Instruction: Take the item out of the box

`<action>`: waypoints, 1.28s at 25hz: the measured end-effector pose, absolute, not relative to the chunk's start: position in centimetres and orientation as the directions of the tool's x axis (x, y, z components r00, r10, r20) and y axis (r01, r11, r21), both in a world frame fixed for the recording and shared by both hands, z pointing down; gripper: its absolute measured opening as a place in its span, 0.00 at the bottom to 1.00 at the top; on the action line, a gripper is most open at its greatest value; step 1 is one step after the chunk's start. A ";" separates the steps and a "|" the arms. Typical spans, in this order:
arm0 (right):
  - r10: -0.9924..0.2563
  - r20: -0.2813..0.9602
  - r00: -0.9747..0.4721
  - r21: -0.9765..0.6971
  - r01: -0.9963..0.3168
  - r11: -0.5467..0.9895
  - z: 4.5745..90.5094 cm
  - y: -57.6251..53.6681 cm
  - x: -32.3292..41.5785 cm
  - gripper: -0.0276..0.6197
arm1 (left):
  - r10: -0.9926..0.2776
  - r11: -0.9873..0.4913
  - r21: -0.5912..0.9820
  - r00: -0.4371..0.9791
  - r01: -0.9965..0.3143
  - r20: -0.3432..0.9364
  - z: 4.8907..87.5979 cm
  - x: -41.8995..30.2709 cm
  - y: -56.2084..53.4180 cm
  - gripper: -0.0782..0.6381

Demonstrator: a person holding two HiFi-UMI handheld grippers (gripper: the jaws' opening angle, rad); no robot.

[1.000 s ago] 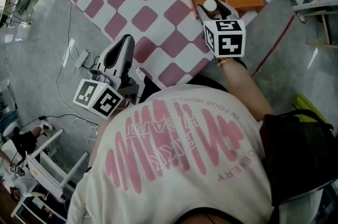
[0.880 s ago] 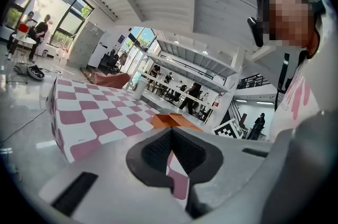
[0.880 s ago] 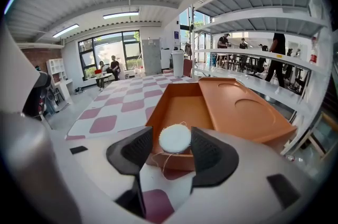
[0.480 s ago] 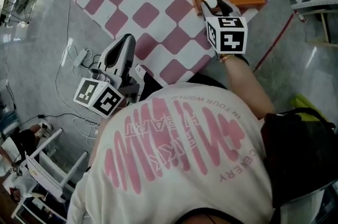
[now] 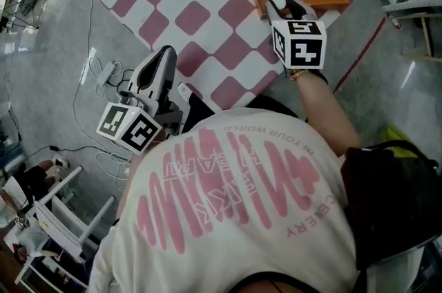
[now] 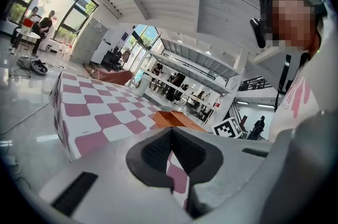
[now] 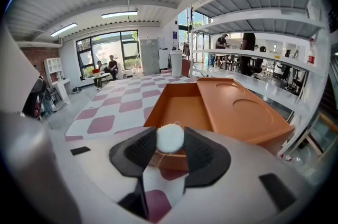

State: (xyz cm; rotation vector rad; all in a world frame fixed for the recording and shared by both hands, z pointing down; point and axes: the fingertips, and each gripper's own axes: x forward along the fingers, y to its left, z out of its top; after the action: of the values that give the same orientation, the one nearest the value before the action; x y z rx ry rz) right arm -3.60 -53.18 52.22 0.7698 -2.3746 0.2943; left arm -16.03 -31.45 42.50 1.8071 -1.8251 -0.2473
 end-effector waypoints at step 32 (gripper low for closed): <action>-0.432 0.610 -0.665 -0.048 -0.575 0.817 52.1 -52.8 -4.0 0.28 | -0.962 0.057 0.470 0.076 -0.881 0.261 42.7 -16.5 -32.9 0.12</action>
State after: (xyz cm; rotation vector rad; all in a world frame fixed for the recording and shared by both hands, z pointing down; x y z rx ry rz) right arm -4.00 -52.81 52.08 0.7382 -2.4007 0.3154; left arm -16.54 -32.90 42.75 1.8395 -1.8205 -0.2035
